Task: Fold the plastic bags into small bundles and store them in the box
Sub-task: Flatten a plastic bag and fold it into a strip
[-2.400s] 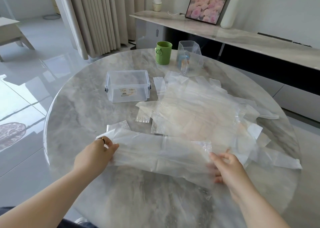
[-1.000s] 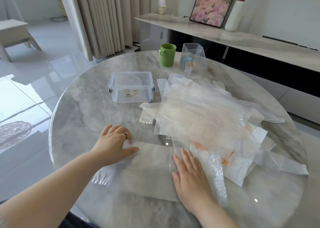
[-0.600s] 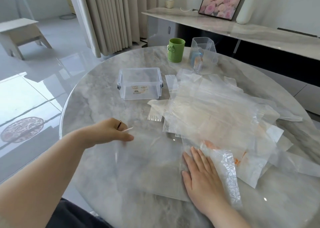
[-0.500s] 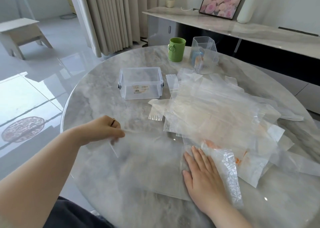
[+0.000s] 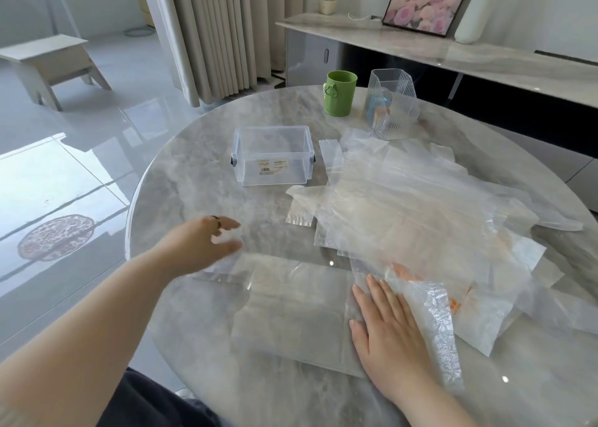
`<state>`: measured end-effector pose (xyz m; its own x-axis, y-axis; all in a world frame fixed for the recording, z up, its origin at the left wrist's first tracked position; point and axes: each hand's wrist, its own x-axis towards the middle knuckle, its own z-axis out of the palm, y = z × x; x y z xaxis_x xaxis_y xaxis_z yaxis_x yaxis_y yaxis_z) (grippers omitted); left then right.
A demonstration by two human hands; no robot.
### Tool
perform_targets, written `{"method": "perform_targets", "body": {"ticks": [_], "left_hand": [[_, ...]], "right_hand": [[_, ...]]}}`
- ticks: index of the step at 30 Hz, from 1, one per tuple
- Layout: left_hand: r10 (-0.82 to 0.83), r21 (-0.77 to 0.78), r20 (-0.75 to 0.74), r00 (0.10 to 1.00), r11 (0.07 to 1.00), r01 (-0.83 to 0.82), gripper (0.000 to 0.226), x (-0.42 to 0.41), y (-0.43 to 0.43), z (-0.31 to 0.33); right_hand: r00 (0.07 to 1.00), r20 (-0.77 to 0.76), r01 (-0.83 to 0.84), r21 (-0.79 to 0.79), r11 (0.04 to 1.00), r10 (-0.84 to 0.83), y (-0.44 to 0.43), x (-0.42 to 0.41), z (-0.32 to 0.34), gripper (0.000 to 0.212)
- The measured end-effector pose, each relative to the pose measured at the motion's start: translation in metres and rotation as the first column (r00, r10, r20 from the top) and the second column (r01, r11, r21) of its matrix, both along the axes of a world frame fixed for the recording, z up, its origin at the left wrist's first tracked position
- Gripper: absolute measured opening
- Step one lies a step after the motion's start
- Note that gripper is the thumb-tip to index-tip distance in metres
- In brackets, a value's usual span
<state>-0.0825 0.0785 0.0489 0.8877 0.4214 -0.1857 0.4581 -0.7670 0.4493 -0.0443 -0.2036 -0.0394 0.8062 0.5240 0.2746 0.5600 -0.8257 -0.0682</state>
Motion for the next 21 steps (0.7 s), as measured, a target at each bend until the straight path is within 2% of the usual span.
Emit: {"method": "perform_targets", "body": {"ticks": [3,6,8,10,12,13,15,17,18,19,20,21], "left_hand": [[-0.193,0.121,-0.200,0.961,0.968,0.220,0.062,-0.003,-0.003,-0.006],[-0.253,0.185,-0.249,0.935,0.935,0.302,0.063,-0.005,0.000,-0.007],[-0.273,0.195,-0.215,0.938,0.929,0.315,0.053,-0.007,-0.003,-0.009],[-0.270,0.207,-0.096,0.958,0.936,0.284,0.048,-0.006,-0.017,-0.011],[-0.278,0.205,0.005,0.960,0.940,0.272,0.053,-0.008,-0.042,-0.012],[-0.314,0.204,0.025,0.949,0.931,0.303,0.057,-0.010,-0.059,-0.013],[-0.402,0.200,0.016,0.916,0.899,0.391,0.083,-0.018,-0.091,-0.020],[-0.429,0.212,-0.083,0.900,0.875,0.436,0.100,-0.025,-0.108,-0.027],[-0.416,0.221,-0.113,0.903,0.875,0.431,0.102,-0.026,-0.111,-0.030],[-0.403,0.241,-0.128,0.906,0.874,0.423,0.103,-0.027,-0.112,-0.033],[-0.399,0.265,-0.128,0.908,0.868,0.419,0.103,-0.027,-0.114,-0.032],[-0.404,0.290,-0.114,0.908,0.860,0.419,0.100,-0.028,-0.117,-0.031]], "right_hand": [[0.999,-0.042,0.019,-0.022,1.000,-0.020,-0.002,0.000,0.001,0.053],[0.998,-0.054,0.015,-0.043,0.999,-0.017,-0.003,0.001,0.001,0.056],[0.999,-0.042,-0.004,-0.069,0.998,0.001,-0.004,0.000,0.003,0.054],[0.999,-0.046,-0.019,-0.074,0.997,0.016,-0.004,0.000,0.004,0.053],[0.995,-0.102,-0.003,-0.083,0.997,-0.005,-0.004,0.000,0.007,0.066],[0.995,-0.102,0.001,-0.090,0.996,-0.010,-0.004,0.000,0.008,0.069],[0.992,-0.121,-0.040,-0.120,0.992,0.026,-0.006,0.000,0.007,0.057],[0.967,-0.253,-0.086,-0.160,0.983,0.043,-0.005,0.000,0.014,0.049],[0.954,-0.300,-0.077,-0.193,0.978,0.016,-0.004,-0.002,0.021,0.054],[0.956,-0.293,-0.059,-0.215,0.975,-0.006,-0.003,-0.003,0.024,0.068],[0.977,-0.207,-0.082,-0.192,0.978,0.041,-0.004,0.000,0.022,0.087],[0.979,-0.197,-0.094,-0.213,0.973,0.051,-0.006,0.001,0.021,0.100]]}}
